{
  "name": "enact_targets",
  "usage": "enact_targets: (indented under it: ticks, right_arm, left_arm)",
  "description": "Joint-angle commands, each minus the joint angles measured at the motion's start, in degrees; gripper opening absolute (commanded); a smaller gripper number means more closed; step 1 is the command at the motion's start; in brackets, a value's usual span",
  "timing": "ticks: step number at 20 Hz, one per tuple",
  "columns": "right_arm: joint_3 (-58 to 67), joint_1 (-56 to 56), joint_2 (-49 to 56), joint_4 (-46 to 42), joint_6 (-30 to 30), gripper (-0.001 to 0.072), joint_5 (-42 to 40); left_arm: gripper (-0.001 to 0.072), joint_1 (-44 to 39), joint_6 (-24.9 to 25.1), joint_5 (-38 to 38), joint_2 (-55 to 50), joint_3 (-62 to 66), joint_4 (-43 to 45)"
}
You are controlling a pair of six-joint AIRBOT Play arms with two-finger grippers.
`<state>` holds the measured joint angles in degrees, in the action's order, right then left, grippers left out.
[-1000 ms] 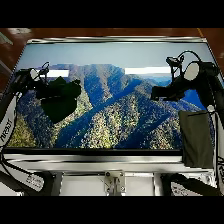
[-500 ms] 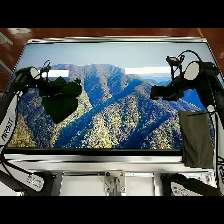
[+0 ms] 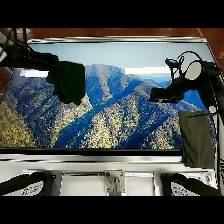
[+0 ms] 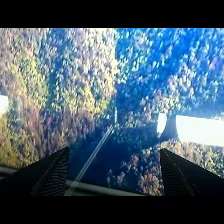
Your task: Fold the shirts.
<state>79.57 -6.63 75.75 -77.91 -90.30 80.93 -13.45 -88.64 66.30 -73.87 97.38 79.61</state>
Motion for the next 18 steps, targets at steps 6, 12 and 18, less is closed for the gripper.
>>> enact_targets:
  ticks: [6, 12, 18]
  right_arm:
    - [0.0, 0.0, -11.3, -0.4, 4.0, 0.0684, 9.8]
    - [0.0, 0.0, -15.6, -3.7, 3.9, 0.0684, 14.4]
    - [0.0, 0.0, -15.6, -12.2, 4.0, 0.0684, 15.3]
  left_arm:
    - [0.0031, -26.0, -10.5, -6.3, 3.3, -4.6, -0.2]
    - [0.0478, -38.3, -14.2, -17.6, -11.7, -9.2, -0.3]
    - [0.0710, -24.6, -9.7, -0.9, -10.6, -8.8, -0.3]
